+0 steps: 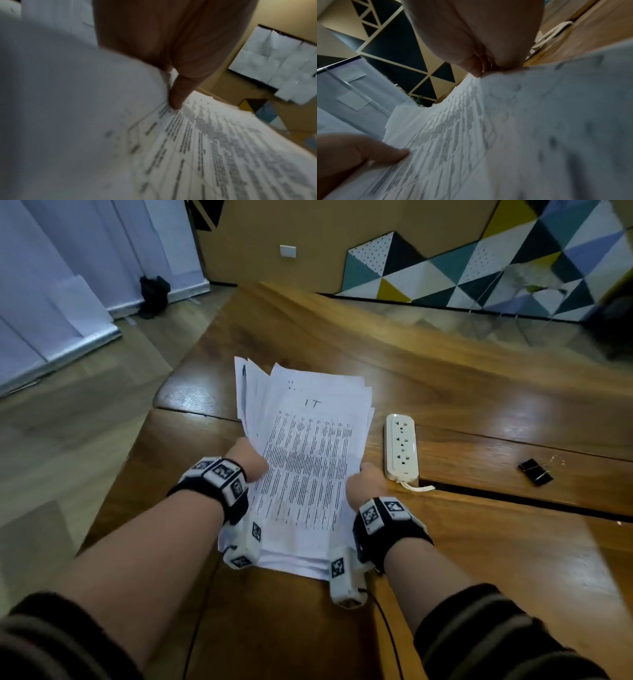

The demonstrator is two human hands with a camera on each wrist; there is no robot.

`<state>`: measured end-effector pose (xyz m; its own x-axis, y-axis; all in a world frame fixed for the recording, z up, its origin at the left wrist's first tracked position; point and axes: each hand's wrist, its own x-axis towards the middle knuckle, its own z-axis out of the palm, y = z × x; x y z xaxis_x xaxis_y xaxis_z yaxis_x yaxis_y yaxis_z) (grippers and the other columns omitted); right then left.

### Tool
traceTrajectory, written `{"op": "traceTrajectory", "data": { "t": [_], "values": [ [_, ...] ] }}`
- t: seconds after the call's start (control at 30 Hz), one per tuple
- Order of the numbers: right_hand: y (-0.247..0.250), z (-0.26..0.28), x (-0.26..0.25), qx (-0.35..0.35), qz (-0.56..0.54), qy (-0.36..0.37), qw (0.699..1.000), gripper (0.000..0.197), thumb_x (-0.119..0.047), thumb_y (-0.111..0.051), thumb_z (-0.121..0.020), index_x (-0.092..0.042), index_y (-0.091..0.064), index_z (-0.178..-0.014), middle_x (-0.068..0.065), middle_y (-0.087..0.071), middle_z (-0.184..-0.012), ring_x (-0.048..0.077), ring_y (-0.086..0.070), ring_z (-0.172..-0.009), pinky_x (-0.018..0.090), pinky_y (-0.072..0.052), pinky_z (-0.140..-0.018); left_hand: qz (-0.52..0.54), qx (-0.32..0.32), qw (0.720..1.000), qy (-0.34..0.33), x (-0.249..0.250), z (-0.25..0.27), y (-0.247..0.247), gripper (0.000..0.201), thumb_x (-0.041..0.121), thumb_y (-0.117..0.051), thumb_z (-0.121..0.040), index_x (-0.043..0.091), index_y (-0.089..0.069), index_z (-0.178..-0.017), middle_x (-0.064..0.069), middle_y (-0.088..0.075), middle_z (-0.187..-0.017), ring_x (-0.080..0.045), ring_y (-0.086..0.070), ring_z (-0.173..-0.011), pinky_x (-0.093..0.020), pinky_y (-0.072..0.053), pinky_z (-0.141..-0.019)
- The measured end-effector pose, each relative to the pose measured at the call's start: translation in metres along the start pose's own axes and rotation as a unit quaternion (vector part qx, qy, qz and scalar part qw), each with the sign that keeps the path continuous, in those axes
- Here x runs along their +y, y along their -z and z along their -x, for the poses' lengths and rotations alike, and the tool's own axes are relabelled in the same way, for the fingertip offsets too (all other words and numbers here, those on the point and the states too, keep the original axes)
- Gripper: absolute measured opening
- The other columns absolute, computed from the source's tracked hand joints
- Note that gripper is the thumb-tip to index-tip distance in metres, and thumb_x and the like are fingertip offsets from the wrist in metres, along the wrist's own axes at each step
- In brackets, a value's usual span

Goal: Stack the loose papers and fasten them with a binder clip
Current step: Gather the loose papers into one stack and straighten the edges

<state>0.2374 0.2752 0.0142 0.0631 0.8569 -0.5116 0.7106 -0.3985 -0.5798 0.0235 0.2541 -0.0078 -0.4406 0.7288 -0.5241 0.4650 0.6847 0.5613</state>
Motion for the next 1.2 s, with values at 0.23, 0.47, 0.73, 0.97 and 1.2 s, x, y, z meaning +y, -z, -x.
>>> {"op": "traceTrajectory", "data": {
  "t": [0.23, 0.47, 0.73, 0.97, 1.2],
  "values": [
    [0.019, 0.033, 0.093, -0.101, -0.140, -0.011, 0.985, 0.022, -0.021, -0.071, -0.078, -0.009, -0.069, -0.096, 0.008, -0.075, -0.095, 0.026, -0.073, -0.086, 0.048, -0.058, -0.081, 0.165, -0.152, 0.974, 0.034, -0.079, 0.085, -0.001, 0.036, 0.008, -0.078, -0.076, 0.007, -0.066, -0.110, -0.010, -0.073, -0.106, -0.029, -0.069, -0.099, -0.045, -0.053, -0.093],
    [0.007, 0.060, 0.089, -0.116, -0.209, -0.004, 0.971, 0.034, -0.009, -0.078, -0.074, 0.000, -0.067, -0.105, 0.013, -0.074, -0.090, 0.031, -0.071, -0.084, 0.044, -0.059, -0.078, 0.328, -0.084, 0.940, 0.032, -0.062, 0.117, -0.039, 0.041, 0.001, -0.078, -0.074, -0.004, -0.065, -0.113, -0.020, -0.072, -0.107, -0.035, -0.069, -0.099, -0.044, -0.051, -0.093],
    [0.121, 0.154, 0.018, 0.024, -0.332, 0.312, 0.890, 0.020, -0.002, -0.072, -0.080, -0.018, -0.063, -0.086, -0.023, -0.072, -0.070, -0.010, -0.067, -0.069, 0.006, -0.049, -0.064, 0.360, 0.042, 0.895, -0.261, 0.034, 0.199, 0.050, 0.040, 0.020, -0.086, -0.068, 0.008, -0.071, -0.103, -0.006, -0.076, -0.094, -0.016, -0.073, -0.088, -0.026, -0.058, -0.072],
    [0.160, 0.182, 0.017, -0.013, -0.377, 0.388, 0.841, 0.030, 0.007, -0.074, -0.066, -0.019, -0.069, -0.080, -0.012, -0.076, -0.070, -0.001, -0.071, -0.068, 0.013, -0.054, -0.064, 0.400, 0.005, 0.850, -0.343, 0.045, 0.236, 0.074, 0.061, 0.030, -0.088, -0.049, 0.015, -0.070, -0.105, -0.005, -0.076, -0.103, -0.023, -0.072, -0.098, -0.039, -0.057, -0.080],
    [0.130, 0.164, 0.026, -0.006, -0.389, 0.342, 0.855, 0.038, 0.004, -0.074, -0.073, -0.020, -0.071, -0.103, 0.005, -0.076, -0.101, 0.025, -0.071, -0.097, 0.049, -0.055, -0.088, 0.425, 0.045, 0.863, -0.268, 0.038, 0.225, 0.027, 0.027, 0.013, -0.079, -0.073, 0.013, -0.068, -0.098, -0.005, -0.077, -0.088, -0.027, -0.073, -0.091, -0.037, -0.059, -0.073]
  ]
}}
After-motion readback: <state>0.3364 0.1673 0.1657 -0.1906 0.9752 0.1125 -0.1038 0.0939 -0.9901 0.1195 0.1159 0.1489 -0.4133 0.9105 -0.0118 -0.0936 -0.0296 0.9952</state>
